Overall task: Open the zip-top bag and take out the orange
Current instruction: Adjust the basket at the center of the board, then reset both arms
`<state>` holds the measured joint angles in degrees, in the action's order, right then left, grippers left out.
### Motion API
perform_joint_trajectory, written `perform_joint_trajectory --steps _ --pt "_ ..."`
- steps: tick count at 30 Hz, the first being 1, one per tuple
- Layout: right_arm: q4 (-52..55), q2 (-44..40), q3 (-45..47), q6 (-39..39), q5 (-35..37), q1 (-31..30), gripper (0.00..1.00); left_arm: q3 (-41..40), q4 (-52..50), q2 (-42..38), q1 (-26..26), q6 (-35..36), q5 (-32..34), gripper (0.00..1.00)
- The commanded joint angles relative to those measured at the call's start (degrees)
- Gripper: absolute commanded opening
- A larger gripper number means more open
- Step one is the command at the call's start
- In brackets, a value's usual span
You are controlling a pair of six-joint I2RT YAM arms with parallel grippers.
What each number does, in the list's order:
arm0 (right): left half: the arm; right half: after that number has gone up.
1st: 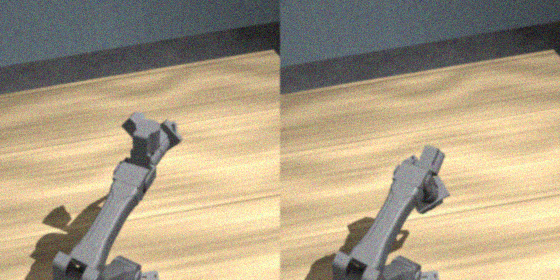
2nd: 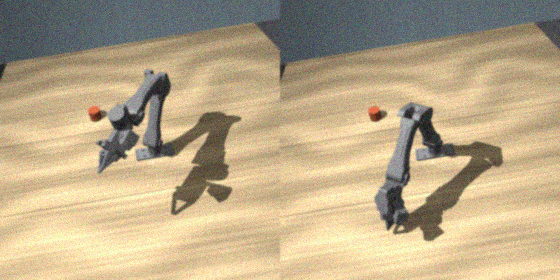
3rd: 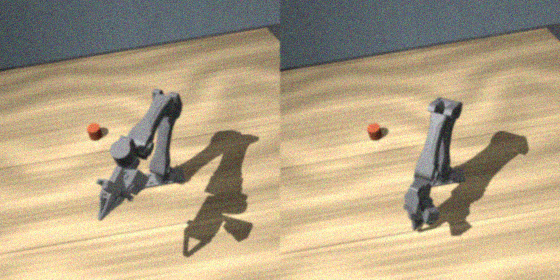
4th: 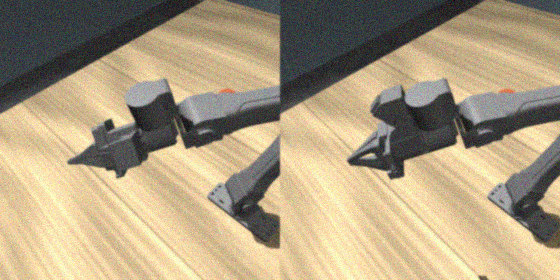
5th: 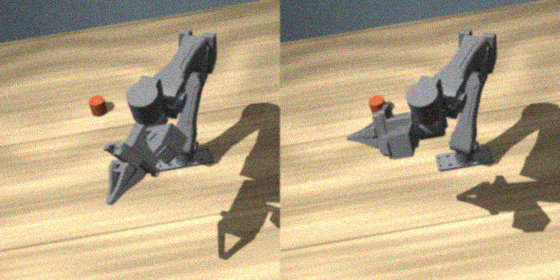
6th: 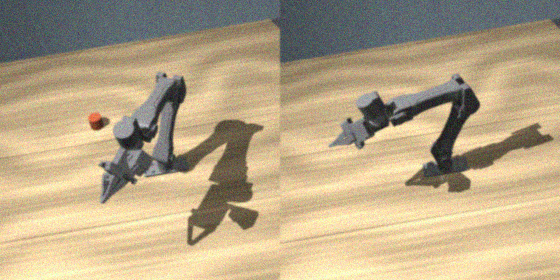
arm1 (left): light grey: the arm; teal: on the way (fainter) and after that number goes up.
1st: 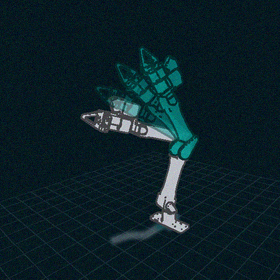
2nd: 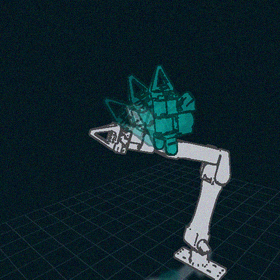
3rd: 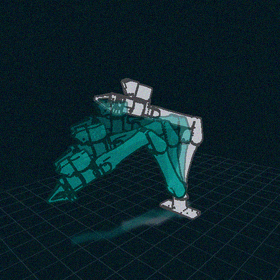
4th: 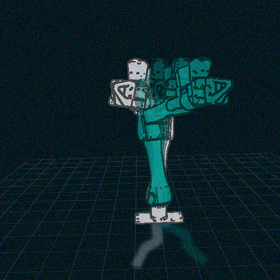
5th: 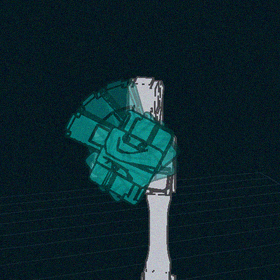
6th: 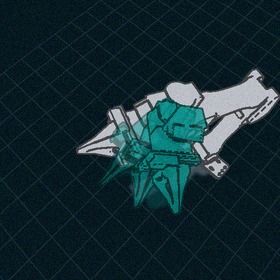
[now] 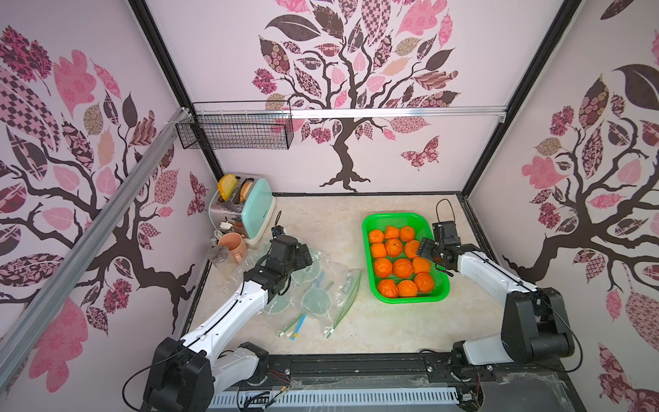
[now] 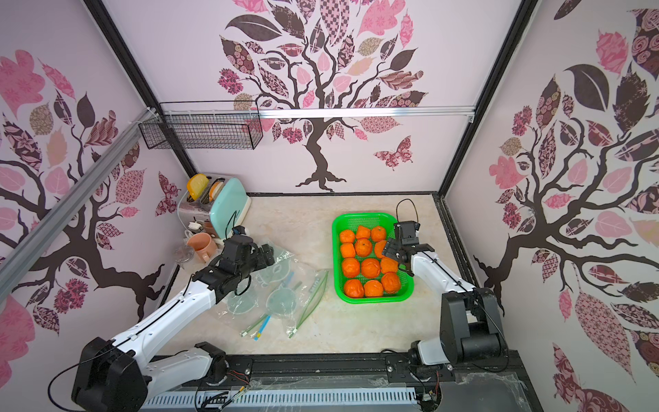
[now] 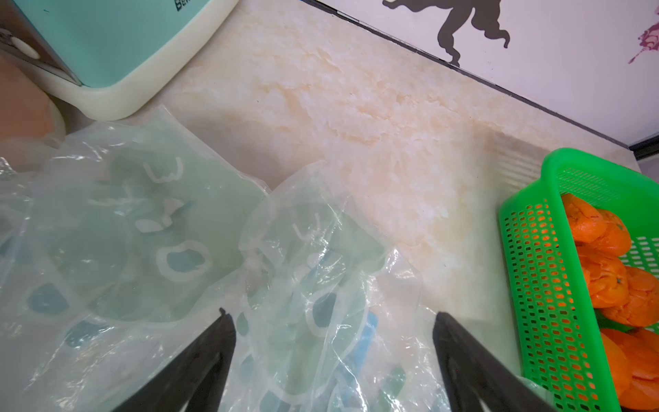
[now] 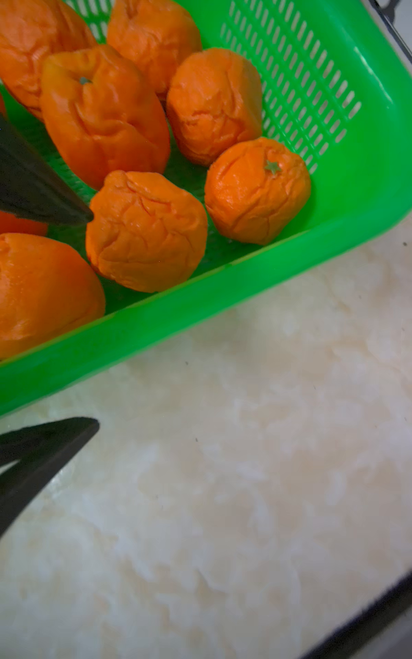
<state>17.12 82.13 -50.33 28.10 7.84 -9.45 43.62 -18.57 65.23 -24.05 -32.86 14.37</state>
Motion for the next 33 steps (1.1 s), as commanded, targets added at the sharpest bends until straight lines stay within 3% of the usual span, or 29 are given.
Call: perform_joint_trajectory --steps 1,3,6,8,12,15,19,21,23,26,29,31,33 --pt "0.4 0.1 -2.8 -2.7 -9.0 -5.7 0.85 1.2 0.9 -2.5 0.0 1.2 3.9 0.9" --pt "0.5 -0.5 -3.7 -3.5 -8.7 -7.0 0.87 0.2 1.5 -4.5 0.0 1.9 4.1 0.9" --pt "-2.3 -4.5 -2.2 -3.1 -0.5 -7.1 0.93 -3.1 4.7 -8.8 0.0 3.9 5.7 0.9" --pt "-5.1 -7.7 0.3 -2.4 9.9 -6.3 0.96 -5.7 7.1 -12.0 -0.1 5.8 8.4 0.89" --pt "-11.6 -9.5 5.1 -3.0 22.8 0.7 0.97 -10.4 11.2 -17.1 -0.1 9.9 15.7 0.87" --pt "-16.1 -8.8 8.5 -4.9 25.8 4.3 0.99 -14.4 15.3 -20.2 0.0 14.7 22.5 0.84" --pt "-22.6 -7.1 12.7 -6.6 25.3 5.1 0.99 -22.3 29.0 -21.9 1.7 26.4 26.6 0.84" --pt "-28.5 -6.3 16.3 -8.8 25.0 5.1 0.99 -25.3 33.9 -20.5 5.6 28.8 25.2 0.84" --pt "-37.7 -6.2 21.8 -9.1 23.7 5.3 0.99 -29.4 41.6 -17.3 9.2 32.1 19.1 0.84" --pt "-54.0 -5.9 29.6 -11.2 21.8 5.4 0.99 -33.2 54.3 -9.3 13.7 34.3 14.2 0.88" --pt "-59.6 -3.4 29.3 -15.4 18.8 5.7 0.99 -31.0 59.5 0.9 19.3 31.2 9.4 0.91" --pt "-64.9 -1.4 29.7 -17.0 18.3 5.7 0.99 -28.2 59.5 5.3 19.9 32.1 6.0 0.91" --pt "-70.4 0.2 30.8 -19.5 17.1 5.8 0.99 -28.0 67.6 10.7 21.5 31.7 4.4 0.92"
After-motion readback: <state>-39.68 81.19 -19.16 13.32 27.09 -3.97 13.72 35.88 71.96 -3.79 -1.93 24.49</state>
